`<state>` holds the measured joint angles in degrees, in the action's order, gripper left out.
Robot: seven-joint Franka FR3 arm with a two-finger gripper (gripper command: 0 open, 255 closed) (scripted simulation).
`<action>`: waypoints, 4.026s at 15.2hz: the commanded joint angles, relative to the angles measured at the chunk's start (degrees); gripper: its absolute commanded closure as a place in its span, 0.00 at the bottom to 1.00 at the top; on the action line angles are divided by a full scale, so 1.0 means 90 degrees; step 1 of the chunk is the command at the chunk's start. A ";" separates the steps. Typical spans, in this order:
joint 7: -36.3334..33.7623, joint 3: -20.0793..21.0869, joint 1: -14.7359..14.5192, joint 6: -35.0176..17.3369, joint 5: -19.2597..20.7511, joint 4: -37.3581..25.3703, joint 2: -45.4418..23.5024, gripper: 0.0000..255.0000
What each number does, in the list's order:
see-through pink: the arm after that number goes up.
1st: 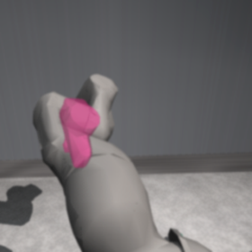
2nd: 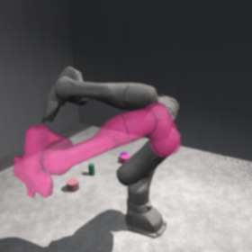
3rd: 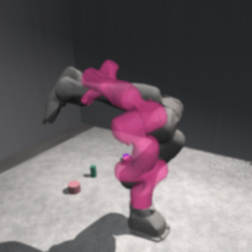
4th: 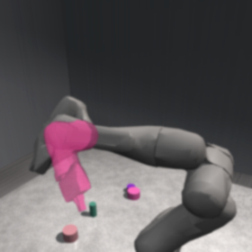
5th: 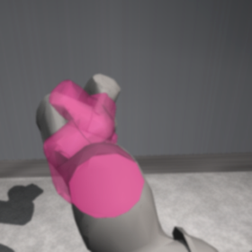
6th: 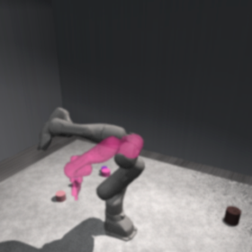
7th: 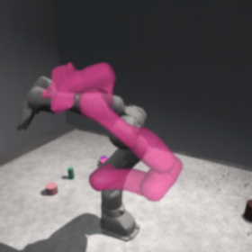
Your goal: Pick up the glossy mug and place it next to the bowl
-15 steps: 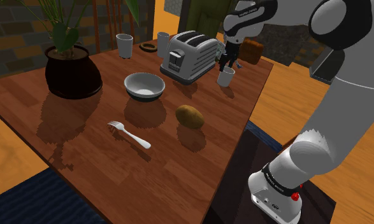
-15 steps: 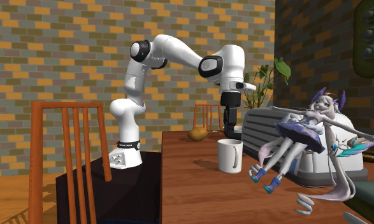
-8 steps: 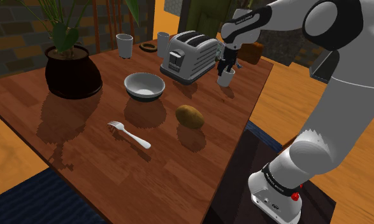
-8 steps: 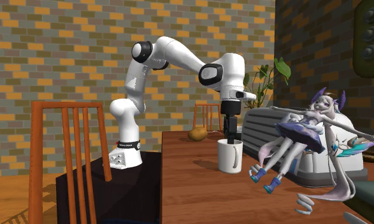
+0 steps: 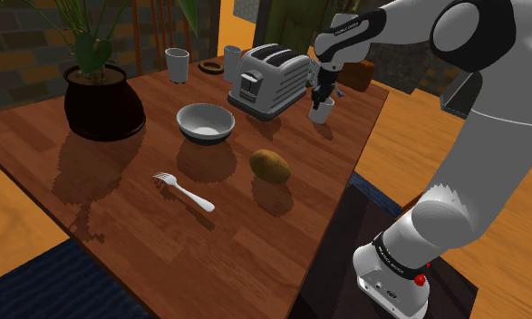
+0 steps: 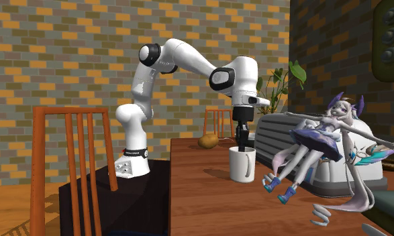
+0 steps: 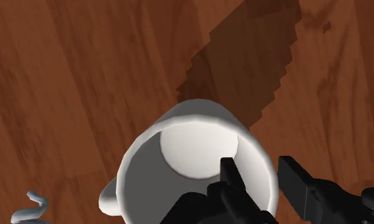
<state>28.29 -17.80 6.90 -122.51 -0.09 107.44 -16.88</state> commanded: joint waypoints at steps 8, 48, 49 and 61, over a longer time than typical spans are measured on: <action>0.0000 0.0000 0.0000 -0.0001 0.0000 0.0000 -0.0001 1.00; -0.1030 0.0335 -0.0665 0.2426 0.0511 -0.0711 0.1712 1.00; -0.1186 0.0407 -0.0741 0.2416 0.0541 -0.0563 0.1841 1.00; -0.3026 0.1401 -0.1570 0.2453 0.0560 0.0597 0.2902 1.00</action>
<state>2.70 -6.11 -6.54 -100.56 5.13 112.38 8.78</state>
